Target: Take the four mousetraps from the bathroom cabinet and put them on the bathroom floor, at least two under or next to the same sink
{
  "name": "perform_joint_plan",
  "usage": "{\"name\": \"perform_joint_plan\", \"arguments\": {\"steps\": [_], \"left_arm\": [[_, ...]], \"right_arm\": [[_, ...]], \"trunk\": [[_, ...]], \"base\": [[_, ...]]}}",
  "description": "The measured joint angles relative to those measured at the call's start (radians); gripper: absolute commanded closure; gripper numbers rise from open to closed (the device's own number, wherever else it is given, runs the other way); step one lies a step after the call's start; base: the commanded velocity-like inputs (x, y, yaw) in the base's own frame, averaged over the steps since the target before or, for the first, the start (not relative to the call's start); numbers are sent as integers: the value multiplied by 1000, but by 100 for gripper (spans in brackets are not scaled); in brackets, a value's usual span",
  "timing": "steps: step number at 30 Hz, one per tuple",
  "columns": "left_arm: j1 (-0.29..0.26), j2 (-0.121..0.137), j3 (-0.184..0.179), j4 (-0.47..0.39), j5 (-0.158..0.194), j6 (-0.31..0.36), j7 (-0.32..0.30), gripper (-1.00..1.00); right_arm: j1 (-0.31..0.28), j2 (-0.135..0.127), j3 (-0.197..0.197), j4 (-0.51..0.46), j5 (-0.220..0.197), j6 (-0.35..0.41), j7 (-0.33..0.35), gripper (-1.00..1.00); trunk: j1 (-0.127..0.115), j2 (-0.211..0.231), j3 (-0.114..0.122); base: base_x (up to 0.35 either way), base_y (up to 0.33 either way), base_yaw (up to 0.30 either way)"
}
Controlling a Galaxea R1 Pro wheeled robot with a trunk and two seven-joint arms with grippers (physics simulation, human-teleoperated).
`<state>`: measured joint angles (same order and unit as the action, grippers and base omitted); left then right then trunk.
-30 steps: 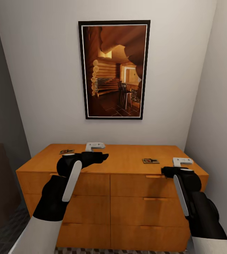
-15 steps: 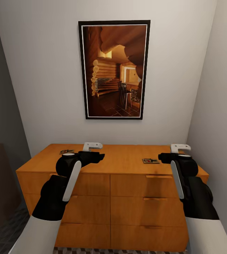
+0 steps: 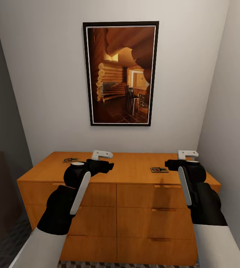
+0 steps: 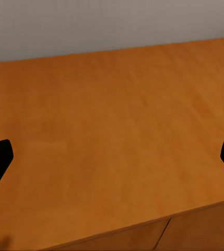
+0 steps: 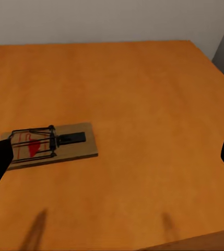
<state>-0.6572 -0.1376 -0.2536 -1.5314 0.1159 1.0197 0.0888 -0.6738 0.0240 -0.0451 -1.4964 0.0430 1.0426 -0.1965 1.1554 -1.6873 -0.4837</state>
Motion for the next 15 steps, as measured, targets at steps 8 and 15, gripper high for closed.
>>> {"name": "perform_joint_plan", "arguments": {"steps": [8, 15], "left_arm": [[0, 0, -22, 1, -2, -2, 3, -100], [0, 0, -23, 2, -3, -2, 0, -100]], "right_arm": [[-1, 5, 0, 4, 3, 0, -2, -100], [-1, 7, 0, 4, 3, 0, -3, -100]], "trunk": [[0, 0, 0], [-1, 0, 0]], "base": [[102, 0, 0], [267, 0, 0]]}}
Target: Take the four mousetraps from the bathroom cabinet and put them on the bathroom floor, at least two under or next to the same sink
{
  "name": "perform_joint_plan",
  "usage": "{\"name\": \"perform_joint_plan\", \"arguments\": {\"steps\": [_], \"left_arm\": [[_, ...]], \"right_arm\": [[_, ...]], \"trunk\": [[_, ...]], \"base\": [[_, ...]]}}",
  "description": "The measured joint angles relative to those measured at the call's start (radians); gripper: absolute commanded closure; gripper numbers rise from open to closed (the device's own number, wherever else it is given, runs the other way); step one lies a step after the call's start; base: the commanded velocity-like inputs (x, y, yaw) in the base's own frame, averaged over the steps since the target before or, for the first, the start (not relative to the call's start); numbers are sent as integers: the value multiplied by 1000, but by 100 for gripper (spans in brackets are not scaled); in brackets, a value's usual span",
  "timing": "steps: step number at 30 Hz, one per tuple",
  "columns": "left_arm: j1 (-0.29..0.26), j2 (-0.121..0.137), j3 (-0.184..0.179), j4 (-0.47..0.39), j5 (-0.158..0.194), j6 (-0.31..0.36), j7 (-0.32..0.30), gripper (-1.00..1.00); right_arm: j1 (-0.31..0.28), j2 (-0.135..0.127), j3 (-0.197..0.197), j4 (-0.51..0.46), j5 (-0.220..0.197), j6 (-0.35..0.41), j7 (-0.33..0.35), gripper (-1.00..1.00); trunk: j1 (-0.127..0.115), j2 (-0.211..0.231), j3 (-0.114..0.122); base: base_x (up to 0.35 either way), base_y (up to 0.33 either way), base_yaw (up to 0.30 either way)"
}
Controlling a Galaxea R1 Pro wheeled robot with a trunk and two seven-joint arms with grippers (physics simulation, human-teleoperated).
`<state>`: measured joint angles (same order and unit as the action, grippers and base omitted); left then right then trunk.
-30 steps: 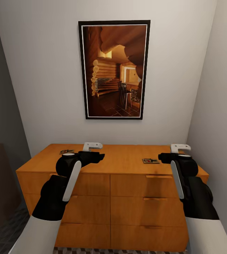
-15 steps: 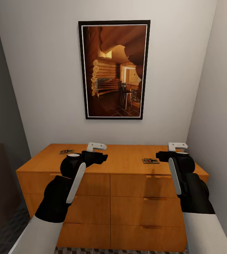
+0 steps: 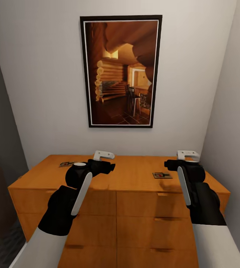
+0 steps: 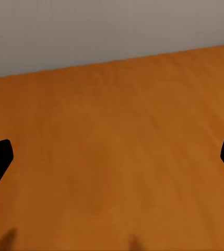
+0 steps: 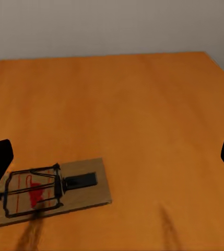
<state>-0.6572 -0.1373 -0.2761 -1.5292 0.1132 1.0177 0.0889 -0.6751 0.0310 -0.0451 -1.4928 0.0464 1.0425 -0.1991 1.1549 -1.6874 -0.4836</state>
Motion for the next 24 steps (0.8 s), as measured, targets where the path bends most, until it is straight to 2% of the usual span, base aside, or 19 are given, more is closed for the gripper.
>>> {"name": "perform_joint_plan", "arguments": {"steps": [18, 22, 24], "left_arm": [[0, 2, 6, 0, -1, -2, 0, -100], [0, 2, 6, 0, -1, -1, -1, -100], [-11, 14, -6, 11, -12, 9, -11, -100]], "right_arm": [[0, 1, 3, -1, -1, 0, 2, -100], [0, 0, 3, 0, -1, 0, 2, -100], [-11, -11, 14, 11, -11, 0, 14, -100]], "trunk": [[0, 0, 0], [0, 0, 0], [1, 0, 0]], "base": [[315, 0, 0], [160, 0, 0], [0, 0, 0]]}}
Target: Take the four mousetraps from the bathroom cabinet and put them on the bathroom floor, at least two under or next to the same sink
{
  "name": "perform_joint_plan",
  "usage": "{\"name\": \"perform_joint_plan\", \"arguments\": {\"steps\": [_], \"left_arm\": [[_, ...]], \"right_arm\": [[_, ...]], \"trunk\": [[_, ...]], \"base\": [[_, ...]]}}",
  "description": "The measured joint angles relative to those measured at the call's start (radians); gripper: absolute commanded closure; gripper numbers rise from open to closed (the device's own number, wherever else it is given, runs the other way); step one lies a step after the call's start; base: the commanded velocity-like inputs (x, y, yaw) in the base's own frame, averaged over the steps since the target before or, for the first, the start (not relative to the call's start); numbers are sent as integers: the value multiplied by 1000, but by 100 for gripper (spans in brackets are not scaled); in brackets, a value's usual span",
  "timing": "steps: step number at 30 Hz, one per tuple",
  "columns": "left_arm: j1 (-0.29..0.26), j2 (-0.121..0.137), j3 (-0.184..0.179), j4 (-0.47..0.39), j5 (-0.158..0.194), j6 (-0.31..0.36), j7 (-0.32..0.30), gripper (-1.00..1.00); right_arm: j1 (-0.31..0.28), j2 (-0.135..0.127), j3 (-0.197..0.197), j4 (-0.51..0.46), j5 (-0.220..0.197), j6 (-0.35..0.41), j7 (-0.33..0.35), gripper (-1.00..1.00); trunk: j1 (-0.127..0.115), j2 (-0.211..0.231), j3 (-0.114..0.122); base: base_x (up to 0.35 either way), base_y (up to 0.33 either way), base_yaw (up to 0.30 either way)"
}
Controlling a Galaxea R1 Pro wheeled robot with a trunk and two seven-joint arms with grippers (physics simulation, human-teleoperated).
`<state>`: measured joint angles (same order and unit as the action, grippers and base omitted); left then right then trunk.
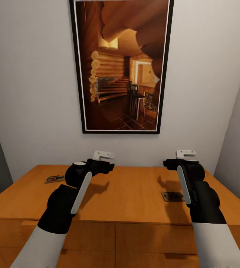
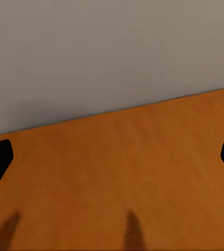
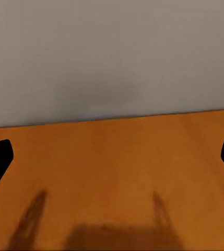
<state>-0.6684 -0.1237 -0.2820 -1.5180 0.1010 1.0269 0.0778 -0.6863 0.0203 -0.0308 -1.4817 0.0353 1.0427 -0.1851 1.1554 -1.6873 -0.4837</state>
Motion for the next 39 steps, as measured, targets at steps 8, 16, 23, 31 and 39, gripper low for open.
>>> {"name": "perform_joint_plan", "arguments": {"steps": [8, 16, 23, 31, 39], "left_arm": [[-9, 34, 0, 45, -44, -11, -40, -100], [14, 20, 45, 84, -3, -17, -38, -100], [16, 17, 85, 91, 18, -18, -2, -100], [17, 17, 130, 87, 19, -17, 39, -100], [17, 14, 150, 84, 22, -17, 38, -100]], "right_arm": [[-34, -32, 43, 45, -43, 0, 33, -100], [11, 11, 21, 25, -19, 0, -13, -100], [19, 26, -7, 15, 19, 0, -20, -100], [21, 25, -11, 4, 43, 0, -23, -100], [21, 18, -13, 2, 43, 0, -23, -100]], "trunk": [[0, 0, 0], [0, 0, 0], [0, 0, 0], [0, 0, 0], [0, 0, 0]], "base": [[0, 0, 0], [0, 0, 0], [0, 0, 0], [0, 0, 0], [0, 0, 0]]}}
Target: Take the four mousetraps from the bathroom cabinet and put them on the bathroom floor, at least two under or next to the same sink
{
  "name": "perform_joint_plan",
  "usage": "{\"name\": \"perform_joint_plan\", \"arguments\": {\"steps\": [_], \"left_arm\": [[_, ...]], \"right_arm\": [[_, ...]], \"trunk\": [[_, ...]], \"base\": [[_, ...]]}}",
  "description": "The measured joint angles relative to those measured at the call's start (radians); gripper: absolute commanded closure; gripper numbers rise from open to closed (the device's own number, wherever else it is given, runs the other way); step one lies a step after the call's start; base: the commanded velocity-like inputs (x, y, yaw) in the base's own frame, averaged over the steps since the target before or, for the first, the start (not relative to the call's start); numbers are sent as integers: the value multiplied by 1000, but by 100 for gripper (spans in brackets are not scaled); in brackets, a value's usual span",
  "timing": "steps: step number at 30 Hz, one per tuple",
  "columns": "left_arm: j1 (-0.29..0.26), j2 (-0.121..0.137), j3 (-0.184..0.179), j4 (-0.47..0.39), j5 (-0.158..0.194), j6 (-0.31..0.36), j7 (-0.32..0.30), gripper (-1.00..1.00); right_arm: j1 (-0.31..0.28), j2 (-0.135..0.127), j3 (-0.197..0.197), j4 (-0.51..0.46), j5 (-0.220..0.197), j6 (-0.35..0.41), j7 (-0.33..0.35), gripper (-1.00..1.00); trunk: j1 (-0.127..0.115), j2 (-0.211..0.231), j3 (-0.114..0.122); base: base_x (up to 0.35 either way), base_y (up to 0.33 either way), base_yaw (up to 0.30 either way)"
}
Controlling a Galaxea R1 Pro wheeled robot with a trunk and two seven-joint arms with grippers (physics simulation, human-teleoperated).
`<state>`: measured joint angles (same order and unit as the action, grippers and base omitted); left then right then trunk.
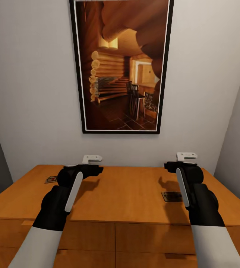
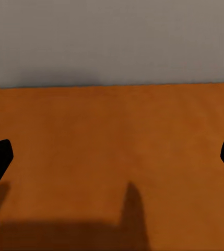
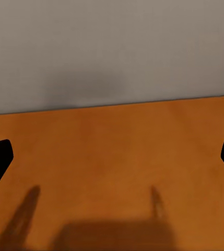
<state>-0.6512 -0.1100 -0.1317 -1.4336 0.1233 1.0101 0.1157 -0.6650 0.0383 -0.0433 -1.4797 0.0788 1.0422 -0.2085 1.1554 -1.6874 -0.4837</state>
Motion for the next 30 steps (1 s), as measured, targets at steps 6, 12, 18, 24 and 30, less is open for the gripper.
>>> {"name": "perform_joint_plan", "arguments": {"steps": [6, 12, 18, 24, 30], "left_arm": [[0, -2, -2, -1, 2, 0, -14, -100], [0, -2, -4, -1, 5, -1, -45, -100], [0, -1, -5, -1, 7, -1, -75, -100], [0, 0, -7, -1, 8, 0, -106, -100], [0, 0, -8, -1, 10, 0, -137, -100]], "right_arm": [[0, -3, 0, 0, 0, 0, 0, -100], [0, -5, 1, -1, -1, 0, 0, -100], [0, -5, 0, -8, 0, 0, 0, -100], [0, -6, -1, -21, 1, 0, 0, -100], [0, -7, -2, -26, 1, 0, -1, -100]], "trunk": [[0, 0, 0], [0, 0, 0], [0, 0, 0], [0, 0, 0], [0, 0, 0]], "base": [[0, 0, -1], [0, 0, -71], [0, 0, -203], [0, 0, -259], [0, 0, -235]]}}
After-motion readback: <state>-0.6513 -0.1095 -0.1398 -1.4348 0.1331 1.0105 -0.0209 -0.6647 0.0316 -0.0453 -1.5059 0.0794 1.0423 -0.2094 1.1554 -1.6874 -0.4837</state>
